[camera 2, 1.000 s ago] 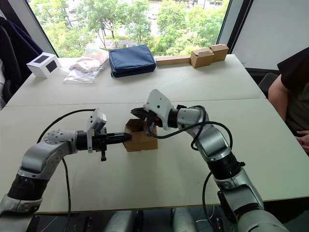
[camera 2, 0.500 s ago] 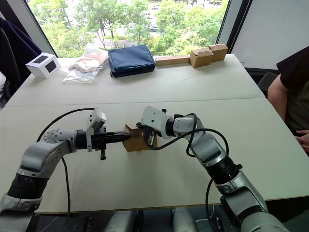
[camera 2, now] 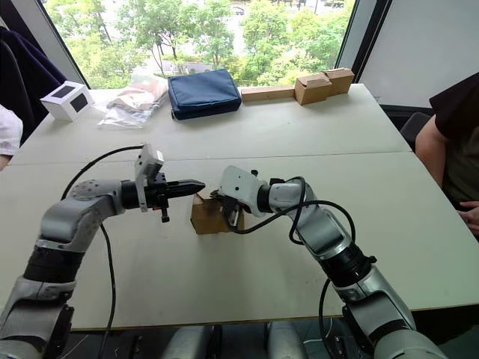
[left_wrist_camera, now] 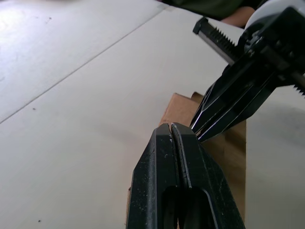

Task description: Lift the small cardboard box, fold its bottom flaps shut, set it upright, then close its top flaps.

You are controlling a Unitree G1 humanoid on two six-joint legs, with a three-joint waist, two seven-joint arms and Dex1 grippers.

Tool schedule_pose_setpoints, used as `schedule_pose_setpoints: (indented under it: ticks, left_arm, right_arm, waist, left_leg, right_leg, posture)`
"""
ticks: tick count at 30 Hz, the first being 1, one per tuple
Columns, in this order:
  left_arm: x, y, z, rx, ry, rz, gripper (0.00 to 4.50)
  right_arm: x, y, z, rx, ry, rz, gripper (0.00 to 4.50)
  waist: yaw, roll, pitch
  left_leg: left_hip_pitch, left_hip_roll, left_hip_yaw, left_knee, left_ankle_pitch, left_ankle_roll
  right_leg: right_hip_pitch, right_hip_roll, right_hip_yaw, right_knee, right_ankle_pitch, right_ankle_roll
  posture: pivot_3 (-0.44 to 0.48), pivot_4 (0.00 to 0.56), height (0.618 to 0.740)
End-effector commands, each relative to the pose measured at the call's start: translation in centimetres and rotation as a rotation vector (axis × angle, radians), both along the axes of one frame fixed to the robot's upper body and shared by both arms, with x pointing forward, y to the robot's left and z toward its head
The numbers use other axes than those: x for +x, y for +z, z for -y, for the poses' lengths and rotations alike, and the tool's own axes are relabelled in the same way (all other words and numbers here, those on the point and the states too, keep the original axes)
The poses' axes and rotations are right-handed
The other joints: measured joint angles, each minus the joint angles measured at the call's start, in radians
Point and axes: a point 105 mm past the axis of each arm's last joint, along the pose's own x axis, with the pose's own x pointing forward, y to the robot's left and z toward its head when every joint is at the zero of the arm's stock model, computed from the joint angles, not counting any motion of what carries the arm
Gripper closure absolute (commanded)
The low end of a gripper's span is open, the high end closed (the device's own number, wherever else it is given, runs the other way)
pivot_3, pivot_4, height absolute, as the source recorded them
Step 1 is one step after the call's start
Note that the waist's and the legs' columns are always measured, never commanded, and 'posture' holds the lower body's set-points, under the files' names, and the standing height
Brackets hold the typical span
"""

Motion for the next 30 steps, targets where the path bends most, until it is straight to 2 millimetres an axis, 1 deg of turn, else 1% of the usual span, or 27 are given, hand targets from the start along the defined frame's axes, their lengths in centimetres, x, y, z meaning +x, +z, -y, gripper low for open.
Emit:
schedule_pose_setpoints:
  ticks: [1, 4, 7, 9, 13, 16, 21, 30]
  left_arm:
    - [0.5, 0.4, 0.0, 0.022, -0.003, 0.06, 4.49]
    - [0.6, 0.0, -0.1, 0.027, -0.001, 0.056, 4.49]
    - [0.7, -0.1, -0.1, 0.025, -0.001, 0.054, 4.49]
    - [0.7, -0.1, -0.1, 0.021, -0.002, 0.052, 4.49]
    - [0.7, 0.0, 0.0, 0.002, 0.004, 0.05, 4.49]
    - [0.7, 0.1, 0.2, -0.013, 0.007, 0.044, 4.49]
    - [0.7, 0.1, 0.3, -0.029, 0.009, 0.029, 4.49]
    - [1.0, 0.5, 0.0, -0.065, 0.047, 0.013, 4.49]
  right_arm:
    - [-0.4, 1.4, -0.1, 0.03, 0.004, 0.048, 4.5]
    - [-0.7, 1.6, 0.1, 0.04, -0.001, 0.047, 4.5]
    - [-1.5, 1.8, 0.2, 0.063, 0.018, 0.032, 4.5]
    - [-2.3, 1.5, 0.4, 0.056, 0.046, 0.009, 4.5]
    - [-2.9, 0.3, 0.8, 0.027, 0.055, -0.015, 4.5]
    - [-3.0, 0.0, 0.7, 0.029, 0.056, -0.031, 4.5]
    - [-2.5, -0.6, 0.6, 0.022, 0.045, -0.035, 4.5]
    - [-2.6, -0.6, 0.5, -0.003, 0.072, -0.019, 4.5]
  waist:
    - [0.0, 0.0, 0.0]
    - [0.0, 0.0, 0.0]
    - [0.001, 0.0, 0.0]
    - [0.002, 0.0, 0.0]
    - [0.001, 0.0, 0.0]
    - [0.001, 0.0, 0.0]
    - [0.0, 0.0, 0.0]
    - [0.001, 0.0, 0.0]
  left_leg:
    - [0.0, 0.0, 0.0, 0.0, 0.0, 0.0]
    - [0.0, 0.0, 0.0, 0.0, 0.0, 0.0]
    - [0.0, 0.0, 0.0, 0.0, 0.0, 0.0]
    - [0.0, 0.0, 0.0, 0.0, 0.0, 0.0]
    - [0.0, 0.0, 0.0, 0.0, 0.0, 0.0]
    - [0.0, 0.0, 0.0, 0.0, 0.0, 0.0]
    - [0.0, 0.0, 0.0, 0.0, 0.0, 0.0]
    - [0.0, 0.0, 0.0, 0.0, 0.0, 0.0]
  right_leg:
    - [0.0, 0.0, 0.0, 0.0, 0.0, 0.0]
    - [0.0, 0.0, 0.0, 0.0, 0.0, 0.0]
    - [0.0, 0.0, 0.0, 0.0, 0.0, 0.0]
    - [0.0, 0.0, 0.0, 0.0, 0.0, 0.0]
    - [0.0, 0.0, 0.0, 0.0, 0.0, 0.0]
    - [0.0, 0.0, 0.0, 0.0, 0.0, 0.0]
    - [0.0, 0.001, 0.0, 0.0, 0.0, 0.0]
    - [0.0, 0.0, 0.0, 0.0, 0.0, 0.0]
  posture:
    - [0.0, 0.15, 0.737]
    - [0.0, 0.15, 0.737]
    - [0.0, 0.15, 0.737]
    - [0.0, 0.15, 0.737]
    - [0.0, 0.15, 0.737]
    - [0.0, 0.15, 0.737]
    - [0.0, 0.15, 0.737]
    - [0.0, 0.15, 0.737]
